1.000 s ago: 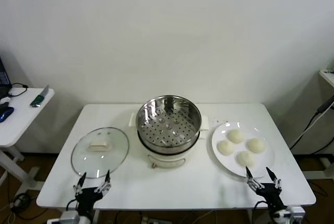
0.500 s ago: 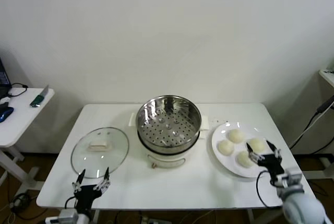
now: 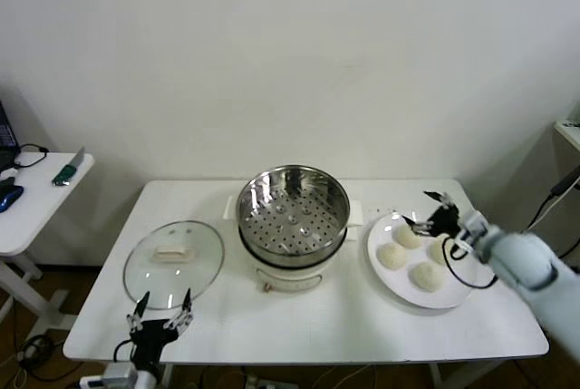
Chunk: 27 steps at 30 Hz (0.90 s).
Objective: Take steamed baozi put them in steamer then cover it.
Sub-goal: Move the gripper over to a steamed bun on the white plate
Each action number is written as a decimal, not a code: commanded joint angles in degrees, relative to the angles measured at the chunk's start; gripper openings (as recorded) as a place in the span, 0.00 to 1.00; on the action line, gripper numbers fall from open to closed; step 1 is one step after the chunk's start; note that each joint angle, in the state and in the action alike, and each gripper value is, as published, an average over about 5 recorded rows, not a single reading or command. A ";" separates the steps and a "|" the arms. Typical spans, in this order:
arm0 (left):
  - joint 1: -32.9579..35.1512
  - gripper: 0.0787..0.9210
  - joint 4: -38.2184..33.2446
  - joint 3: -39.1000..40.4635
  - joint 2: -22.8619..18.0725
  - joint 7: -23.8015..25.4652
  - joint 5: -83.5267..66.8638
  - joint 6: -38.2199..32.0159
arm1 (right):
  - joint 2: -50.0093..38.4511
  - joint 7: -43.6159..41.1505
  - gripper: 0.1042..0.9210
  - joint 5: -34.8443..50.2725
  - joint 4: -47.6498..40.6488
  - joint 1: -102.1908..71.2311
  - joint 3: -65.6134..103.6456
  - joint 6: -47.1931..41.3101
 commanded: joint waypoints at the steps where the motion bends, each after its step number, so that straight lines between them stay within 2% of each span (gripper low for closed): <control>1: 0.08 0.88 -0.12 0.09 -0.16 0.07 0.30 -0.13 | -5.78 -18.90 0.88 -6.45 -9.37 36.61 -35.24 3.68; 5: 0.40 0.88 0.01 0.13 -0.17 0.17 0.46 -0.71 | -1.26 -27.66 0.88 -10.77 -14.95 49.31 -49.01 9.98; 11: 0.99 0.88 0.29 0.14 -0.09 0.27 0.46 -1.73 | 5.92 -32.80 0.88 -14.35 -23.68 55.78 -58.31 15.30; 19: 1.21 0.88 0.54 -0.04 0.18 0.51 0.18 -2.43 | 14.97 -33.95 0.88 -8.77 -29.84 49.94 -57.80 13.15; 27: 1.25 0.88 0.21 -0.41 0.25 0.78 0.22 -2.30 | 23.52 -34.15 0.88 -7.86 -39.11 42.49 -52.91 12.55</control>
